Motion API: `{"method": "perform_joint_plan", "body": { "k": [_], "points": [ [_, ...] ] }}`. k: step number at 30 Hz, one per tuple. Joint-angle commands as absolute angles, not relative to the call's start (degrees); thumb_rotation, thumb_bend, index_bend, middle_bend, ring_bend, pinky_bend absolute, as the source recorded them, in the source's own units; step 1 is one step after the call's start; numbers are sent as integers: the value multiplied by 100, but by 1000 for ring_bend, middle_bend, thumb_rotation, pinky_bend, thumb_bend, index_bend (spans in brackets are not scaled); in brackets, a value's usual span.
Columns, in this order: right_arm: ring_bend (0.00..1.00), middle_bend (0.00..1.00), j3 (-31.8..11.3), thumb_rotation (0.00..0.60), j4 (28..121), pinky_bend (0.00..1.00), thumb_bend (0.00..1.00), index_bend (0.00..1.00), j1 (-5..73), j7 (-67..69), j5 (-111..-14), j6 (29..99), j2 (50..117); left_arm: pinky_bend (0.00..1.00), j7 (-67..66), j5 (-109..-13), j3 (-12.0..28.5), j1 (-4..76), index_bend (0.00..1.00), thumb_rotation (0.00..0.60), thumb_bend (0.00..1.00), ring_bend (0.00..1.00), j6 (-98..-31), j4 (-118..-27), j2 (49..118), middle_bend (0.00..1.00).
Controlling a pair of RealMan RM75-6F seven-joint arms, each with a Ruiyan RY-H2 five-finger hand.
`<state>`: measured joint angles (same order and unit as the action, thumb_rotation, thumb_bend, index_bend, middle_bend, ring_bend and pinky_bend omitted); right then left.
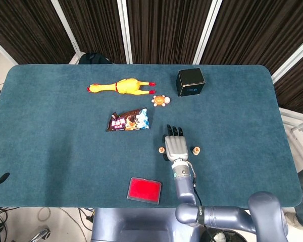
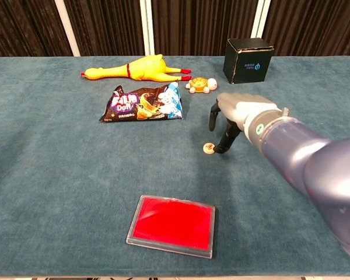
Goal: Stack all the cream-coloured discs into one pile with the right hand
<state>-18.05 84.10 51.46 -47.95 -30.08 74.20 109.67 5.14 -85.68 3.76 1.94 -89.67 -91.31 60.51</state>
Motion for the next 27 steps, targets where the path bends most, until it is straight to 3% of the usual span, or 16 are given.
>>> {"method": "perform_joint_plan", "body": {
  "k": [1,19,27],
  "points": [
    [0,0,-1764,600,8345,0,320,440,5097,-4717,-3079,7388,11024,29,508,-8570,377,191,133,600,103,0,-8974,-9136,6050,0],
    [0,0,-1788,600,7748,0,329,458,4982,-4631,-3292,7254,11429,29,529,-8541,391,202,133,600,103,0,-8950,-9110,6044,0],
    [0,0,-1889,600,7591,0,391,488,4975,-4669,-3324,7196,11533,29,526,-8534,392,202,133,600,104,0,-8944,-9118,6039,0]
  ]
}}
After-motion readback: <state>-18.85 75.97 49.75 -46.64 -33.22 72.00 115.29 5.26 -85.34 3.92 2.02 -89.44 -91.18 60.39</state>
